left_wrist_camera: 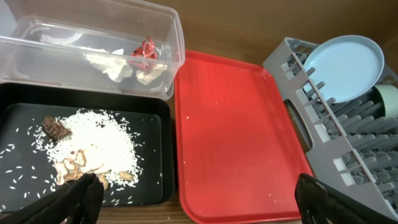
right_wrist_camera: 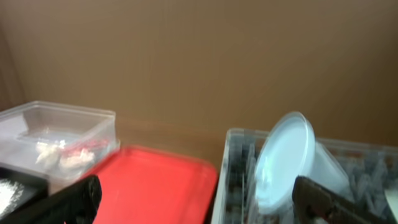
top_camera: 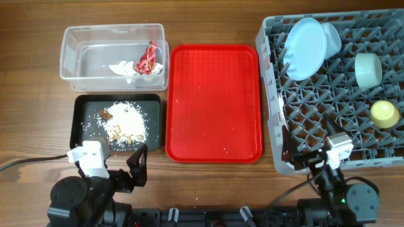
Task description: Sort waste into correct bins and load items into the dishwasher rack
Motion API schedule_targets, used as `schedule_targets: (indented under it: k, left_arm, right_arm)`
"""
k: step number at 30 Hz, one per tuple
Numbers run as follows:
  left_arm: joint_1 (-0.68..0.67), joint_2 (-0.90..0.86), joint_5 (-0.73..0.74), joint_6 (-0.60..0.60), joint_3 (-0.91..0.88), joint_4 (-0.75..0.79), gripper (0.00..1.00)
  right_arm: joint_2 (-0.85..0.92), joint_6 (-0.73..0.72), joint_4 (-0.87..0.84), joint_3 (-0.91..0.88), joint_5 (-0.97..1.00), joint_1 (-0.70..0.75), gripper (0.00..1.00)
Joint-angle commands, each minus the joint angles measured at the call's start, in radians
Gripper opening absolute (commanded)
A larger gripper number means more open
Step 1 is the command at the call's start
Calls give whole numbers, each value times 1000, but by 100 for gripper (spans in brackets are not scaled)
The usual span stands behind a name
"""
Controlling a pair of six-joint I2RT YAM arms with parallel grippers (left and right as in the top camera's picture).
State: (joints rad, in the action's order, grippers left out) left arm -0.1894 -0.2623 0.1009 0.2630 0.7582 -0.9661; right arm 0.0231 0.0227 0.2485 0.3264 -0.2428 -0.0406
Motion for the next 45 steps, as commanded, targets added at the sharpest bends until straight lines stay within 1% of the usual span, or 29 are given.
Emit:
schedule_targets:
  k: [1, 3, 4, 5, 6, 9, 34, 36, 38, 41, 45]
  left_arm:
    - [-4, 9, -13, -17, -3, 0, 100]
    - [-4, 9, -13, -17, -3, 0, 100]
    - [-4, 9, -13, -17, -3, 1, 100]
    - [-4, 9, -13, -17, -3, 1, 100]
    - [-4, 9, -13, -17, -3, 1, 100]
    - [-4, 9, -13, -17, -3, 0, 100]
    - [-4, 9, -13, -17, -3, 1, 100]
    - [-4, 10, -12, -16, -3, -18, 100]
    - [16, 16, -51, -24, -16, -29, 100]
    - [91, 55, -50, -23, -105, 35, 100]
    - [141, 175, -49, -15, -332, 274, 100]
  right_arm:
    - [-18, 4, -203, -136, 19, -6, 100]
    - [-20, 3, -348, -223, 56, -6, 100]
    - [-20, 4, -401, -267, 55, -6, 100]
    - [-20, 4, -418, -302, 56, -6, 100]
    - [-20, 3, -403, -323, 58, -6, 100]
    - [-19, 2, -262, -321, 71, -6, 100]
    - [-19, 3, -262, -321, 70, -6, 100]
    - [-19, 3, -262, -321, 70, -6, 100]
    - [-18, 3, -262, -321, 70, -6, 100]
    - [-18, 3, -262, -321, 70, -6, 100]
    - [-19, 3, -262, -321, 70, -6, 100]
